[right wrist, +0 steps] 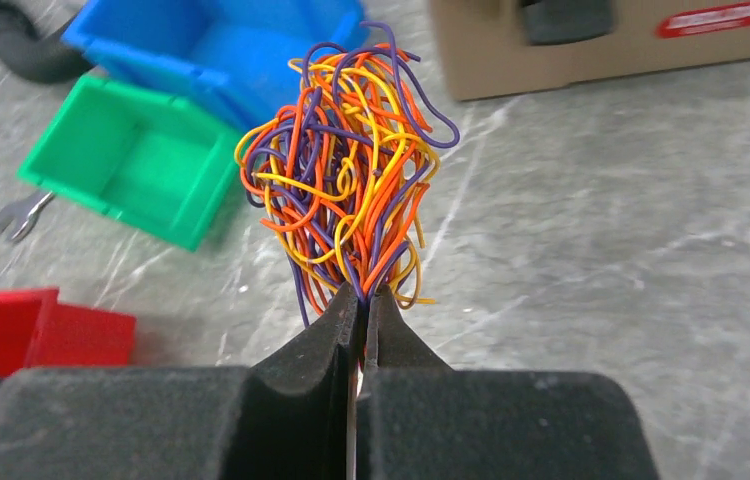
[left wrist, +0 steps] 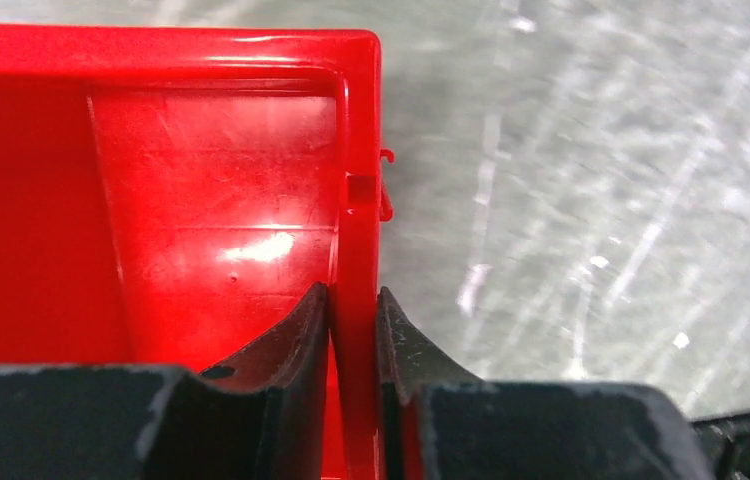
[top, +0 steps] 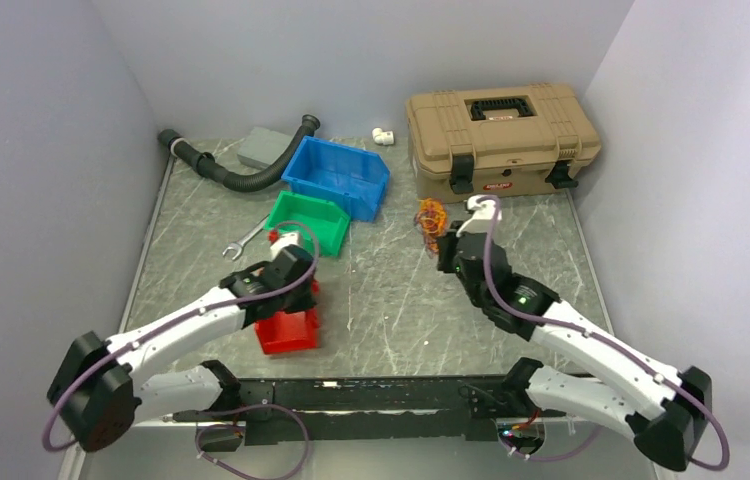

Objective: Untangle the cables

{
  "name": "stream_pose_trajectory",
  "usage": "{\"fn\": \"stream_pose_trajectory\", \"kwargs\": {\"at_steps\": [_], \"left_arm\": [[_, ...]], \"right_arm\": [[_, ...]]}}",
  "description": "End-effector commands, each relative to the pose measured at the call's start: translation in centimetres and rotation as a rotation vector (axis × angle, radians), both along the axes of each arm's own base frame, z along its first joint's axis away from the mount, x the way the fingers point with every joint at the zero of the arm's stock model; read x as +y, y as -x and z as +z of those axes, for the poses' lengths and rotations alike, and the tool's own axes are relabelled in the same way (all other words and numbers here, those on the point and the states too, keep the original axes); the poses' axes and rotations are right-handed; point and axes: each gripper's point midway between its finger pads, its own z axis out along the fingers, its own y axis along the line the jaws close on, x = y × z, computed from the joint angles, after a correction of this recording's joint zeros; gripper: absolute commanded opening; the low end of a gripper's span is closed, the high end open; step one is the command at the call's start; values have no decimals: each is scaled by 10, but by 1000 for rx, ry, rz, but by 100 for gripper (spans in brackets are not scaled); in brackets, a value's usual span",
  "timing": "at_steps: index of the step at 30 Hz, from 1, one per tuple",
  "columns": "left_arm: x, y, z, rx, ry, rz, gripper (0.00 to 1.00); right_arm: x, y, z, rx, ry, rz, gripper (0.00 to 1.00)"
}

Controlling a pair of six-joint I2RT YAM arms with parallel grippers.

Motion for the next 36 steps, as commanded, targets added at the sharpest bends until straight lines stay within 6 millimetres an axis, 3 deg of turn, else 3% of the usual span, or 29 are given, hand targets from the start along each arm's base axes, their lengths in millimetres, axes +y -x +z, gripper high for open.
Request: {"fn": "stream_pose_trajectory", "kwargs": {"at_steps": [1, 6, 9, 15, 17, 19, 22, 25, 28, 33, 36], "left_arm": [[-78, 4, 28, -2, 135, -73, 12], [-167, 6, 51, -57, 91, -269, 13], [-226, -15, 57, -91, 73, -382, 12], [-313, -88, 82, -309, 18, -483, 14], [-335, -107, 86, -350, 23, -516, 21], [-350, -120, 88, -343, 70, -560, 45], [-353, -126, 85, -301, 169, -594, 78], [-344, -121, 93, -301, 225, -630, 97], [-321, -108, 125, -322, 264, -680, 99], [-239, -83, 166, -346, 471, -738, 100], [-191, -65, 176, -388, 534, -753, 99]], "right_arm": [[-46, 2, 21, -35, 30, -113, 0], [-84, 11, 50, -95, 45, -214, 0], [-101, 17, 61, -94, 60, -277, 0], [-130, 30, 79, -98, 71, -384, 0], [-137, 34, 86, -106, 62, -405, 0], [-141, 38, 89, -106, 56, -418, 0], [-146, 42, 91, -95, 52, -433, 0], [-147, 43, 90, -89, 51, -437, 0], [-137, 40, 87, -79, 54, -387, 0], [-79, 31, 84, -92, 8, -101, 0], [-42, 30, 83, -103, -32, 75, 0]]}}
